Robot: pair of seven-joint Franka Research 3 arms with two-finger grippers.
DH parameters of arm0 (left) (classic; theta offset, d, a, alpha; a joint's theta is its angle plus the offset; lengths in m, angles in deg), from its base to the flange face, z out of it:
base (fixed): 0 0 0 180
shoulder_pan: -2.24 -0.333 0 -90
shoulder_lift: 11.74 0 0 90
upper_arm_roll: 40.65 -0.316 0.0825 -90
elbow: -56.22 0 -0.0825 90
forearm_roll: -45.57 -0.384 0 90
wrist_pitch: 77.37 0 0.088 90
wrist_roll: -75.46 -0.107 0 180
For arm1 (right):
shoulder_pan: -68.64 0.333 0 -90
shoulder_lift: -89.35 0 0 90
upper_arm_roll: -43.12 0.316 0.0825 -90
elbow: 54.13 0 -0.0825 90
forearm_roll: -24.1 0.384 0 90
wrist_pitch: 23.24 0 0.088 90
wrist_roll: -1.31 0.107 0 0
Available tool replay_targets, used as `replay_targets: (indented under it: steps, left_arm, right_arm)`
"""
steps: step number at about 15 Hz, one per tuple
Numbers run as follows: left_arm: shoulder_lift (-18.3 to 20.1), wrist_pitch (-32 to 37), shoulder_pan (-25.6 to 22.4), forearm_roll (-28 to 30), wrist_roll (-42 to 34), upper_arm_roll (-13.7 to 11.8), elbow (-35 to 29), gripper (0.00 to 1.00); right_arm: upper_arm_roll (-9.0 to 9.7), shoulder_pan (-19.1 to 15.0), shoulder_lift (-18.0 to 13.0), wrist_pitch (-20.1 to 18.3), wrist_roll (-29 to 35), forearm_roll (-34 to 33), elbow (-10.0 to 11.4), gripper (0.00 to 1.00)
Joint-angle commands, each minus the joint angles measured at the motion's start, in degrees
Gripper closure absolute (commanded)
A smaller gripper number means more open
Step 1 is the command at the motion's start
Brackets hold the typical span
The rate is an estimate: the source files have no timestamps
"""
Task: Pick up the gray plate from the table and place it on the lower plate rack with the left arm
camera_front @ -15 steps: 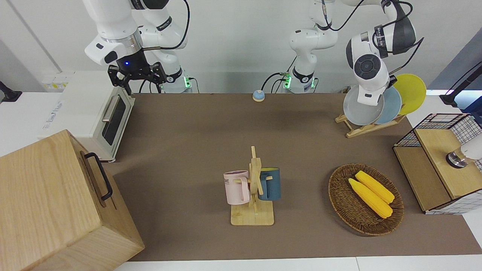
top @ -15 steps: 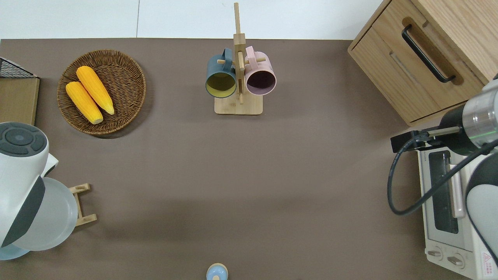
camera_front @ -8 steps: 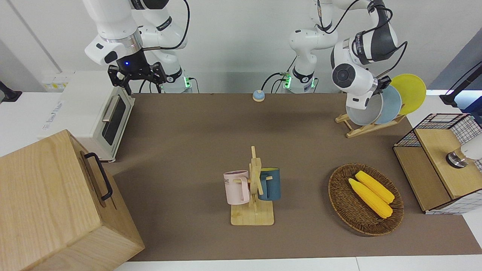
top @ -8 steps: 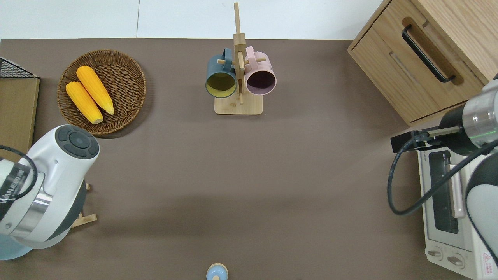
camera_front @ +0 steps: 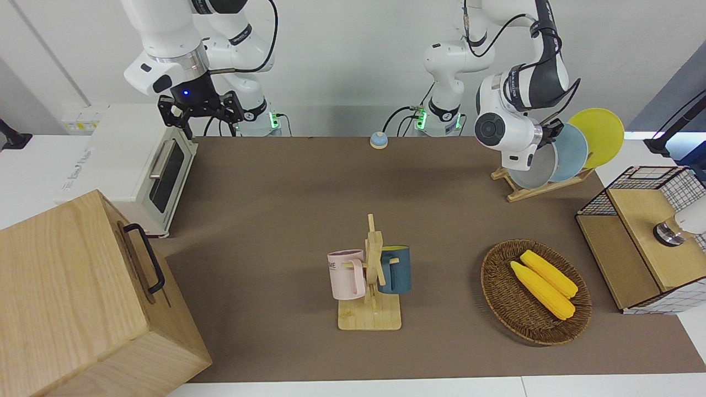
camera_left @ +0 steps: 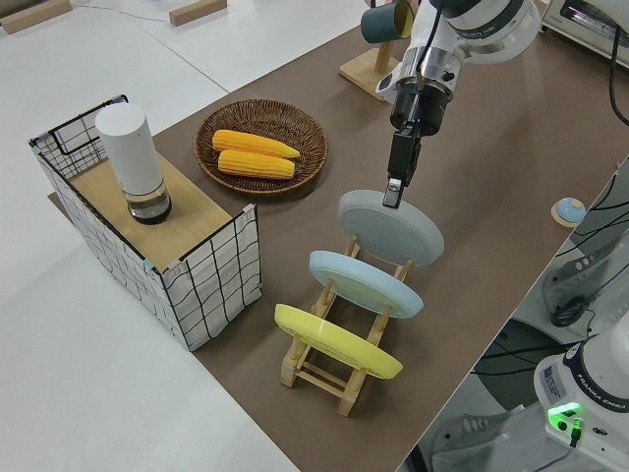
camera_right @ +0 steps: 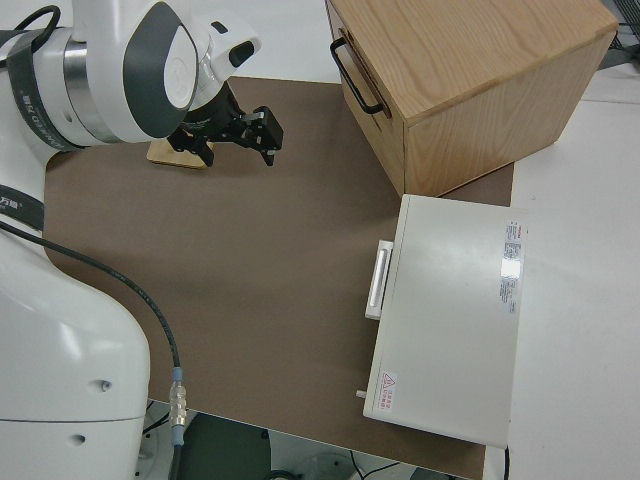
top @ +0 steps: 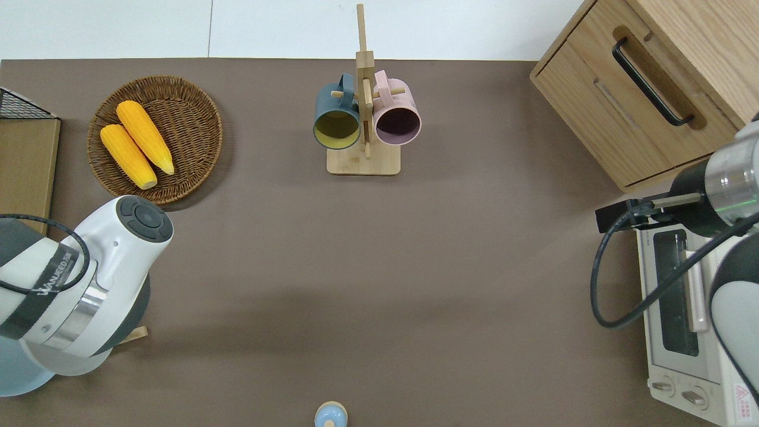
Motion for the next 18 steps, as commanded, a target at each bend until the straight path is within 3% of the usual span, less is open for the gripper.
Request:
replay_targets:
  steps: [1, 4, 6, 7, 8, 10, 11, 14, 17, 18]
  left_arm:
    - [-0.4, -0.1, 0.1, -0.9, 3.9, 1.0, -1.6, 1.00]
    - [-0.5, -0.2, 0.1, 0.3, 4.4, 1.1, -2.0, 0.99]
    - [-0.4, -0.3, 0.1, 1.6, 4.4, 1.2, -2.0, 0.55]
    - [-0.5, -0.4, 0.1, 1.9, 4.3, 1.1, -2.0, 0.52]
    - [-0.4, -0.5, 0.1, 1.9, 3.7, 1.1, -2.0, 0.38]
    - [-0.4, -0.9, 0.1, 3.4, 3.2, 1.2, -1.9, 0.19]
    - [-0.3, -0.9, 0.1, 4.4, 3.1, 1.2, -1.7, 0.14]
    - [0.3, -0.9, 0.1, 6.0, 1.0, 1.1, 0.1, 0.11]
    - [0.4, -0.9, -0.6, 17.1, 0.0, -0.3, 8.6, 0.08]
    - [0.4, -0.9, -0.7, 21.3, -1.1, -2.1, 11.7, 0.08]
  right_arm:
    - [0.98, -1.1, -0.1, -0.7, 0.7, -0.1, -0.5, 0.017]
    - [0.98, -1.1, -0.1, -0.7, 0.7, -0.1, -0.5, 0.017]
    - [0.98, -1.1, -0.2, -0.8, 0.7, -0.1, -0.5, 0.017]
    - [0.98, -1.1, -0.1, -0.7, 0.7, -0.1, -0.5, 0.017]
    - [0.98, -1.1, -0.2, -0.8, 0.7, -0.1, -0.5, 0.017]
    - [0.98, -1.1, -0.2, -0.8, 0.7, -0.1, -0.5, 0.017]
    - [0.98, -1.1, -0.2, -0.8, 0.7, -0.1, -0.5, 0.017]
    - [0.98, -1.1, -0.1, -0.8, 0.7, -0.1, -0.5, 0.017]
    - [0.98, -1.1, -0.2, -0.8, 0.7, -0.1, -0.5, 0.017]
    - [0.98, -1.1, -0.2, -0.8, 0.7, -0.1, -0.5, 0.017]
